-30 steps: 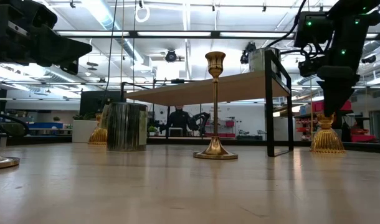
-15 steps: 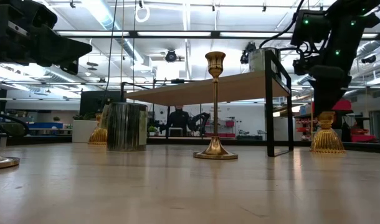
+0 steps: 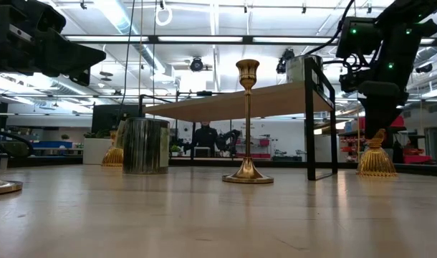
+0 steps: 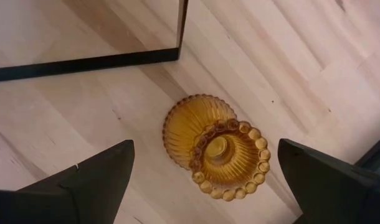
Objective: Pick & Place candle stick holders
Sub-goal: Put the top right yellow candle holder on the shelf
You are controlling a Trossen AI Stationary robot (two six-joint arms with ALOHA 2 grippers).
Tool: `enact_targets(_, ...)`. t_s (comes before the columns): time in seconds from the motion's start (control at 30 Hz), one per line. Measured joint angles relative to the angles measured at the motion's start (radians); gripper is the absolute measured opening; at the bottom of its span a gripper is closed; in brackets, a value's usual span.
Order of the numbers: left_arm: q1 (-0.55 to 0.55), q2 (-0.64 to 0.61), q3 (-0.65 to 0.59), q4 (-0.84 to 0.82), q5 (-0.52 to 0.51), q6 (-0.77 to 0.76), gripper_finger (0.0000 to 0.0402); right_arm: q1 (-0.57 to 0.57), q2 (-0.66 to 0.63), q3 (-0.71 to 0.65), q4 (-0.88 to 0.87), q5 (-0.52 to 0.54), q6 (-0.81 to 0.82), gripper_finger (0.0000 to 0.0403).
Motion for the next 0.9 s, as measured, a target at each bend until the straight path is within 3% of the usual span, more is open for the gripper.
enact_targets(0.2, 0.000, 0.000, 0.000, 0.000, 0.000, 0.000, 0.0012, 0.000, 0.000, 0.000, 0.000, -0.008, 0.000, 0.0384)
enact_targets(0.9, 0.000, 0.000, 0.000, 0.000, 0.000, 0.000, 0.0012, 0.000, 0.000, 0.000, -0.001, -0.008, 0.000, 0.0248)
